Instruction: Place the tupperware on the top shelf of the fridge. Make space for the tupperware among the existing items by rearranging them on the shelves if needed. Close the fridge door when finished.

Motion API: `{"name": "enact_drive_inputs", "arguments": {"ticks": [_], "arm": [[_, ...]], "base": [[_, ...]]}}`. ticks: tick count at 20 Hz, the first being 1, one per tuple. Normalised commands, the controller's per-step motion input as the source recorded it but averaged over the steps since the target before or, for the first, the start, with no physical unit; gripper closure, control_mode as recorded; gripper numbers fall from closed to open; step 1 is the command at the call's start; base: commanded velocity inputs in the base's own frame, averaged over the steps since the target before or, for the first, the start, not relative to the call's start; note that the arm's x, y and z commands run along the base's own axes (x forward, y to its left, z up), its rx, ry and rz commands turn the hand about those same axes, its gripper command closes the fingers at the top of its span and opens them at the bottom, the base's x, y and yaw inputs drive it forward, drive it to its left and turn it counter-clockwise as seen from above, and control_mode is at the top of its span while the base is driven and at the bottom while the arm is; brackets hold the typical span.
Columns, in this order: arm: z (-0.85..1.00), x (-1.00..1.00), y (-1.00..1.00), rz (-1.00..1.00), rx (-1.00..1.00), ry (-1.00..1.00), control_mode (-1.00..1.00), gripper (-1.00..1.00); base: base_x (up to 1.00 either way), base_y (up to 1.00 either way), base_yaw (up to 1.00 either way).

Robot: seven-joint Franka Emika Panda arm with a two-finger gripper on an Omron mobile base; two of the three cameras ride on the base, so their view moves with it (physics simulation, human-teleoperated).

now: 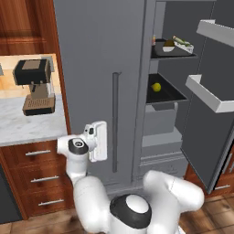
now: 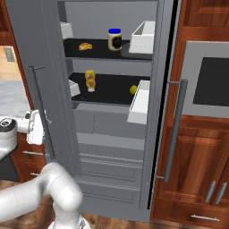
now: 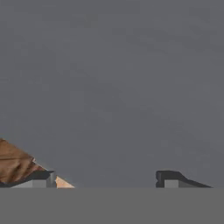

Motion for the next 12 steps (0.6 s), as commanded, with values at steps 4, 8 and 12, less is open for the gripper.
{"name": "enact_drive_inputs", "arguments": {"ticks": [4, 8, 12], "arm": [[0.52, 0.58, -0.35, 0.18, 0.00, 0.00, -1.00, -1.00], [0.59, 0.53, -0.34, 0.17, 0.01, 0.00, -1.00, -1.00], [0.37, 0.68, -0.42, 0.19, 0.05, 0.00, -1.00, -1.00]], "base": [[0.00, 0.00, 0.00], [0.00, 0.00, 0.00], [0.00, 0.00, 0.00]]}}
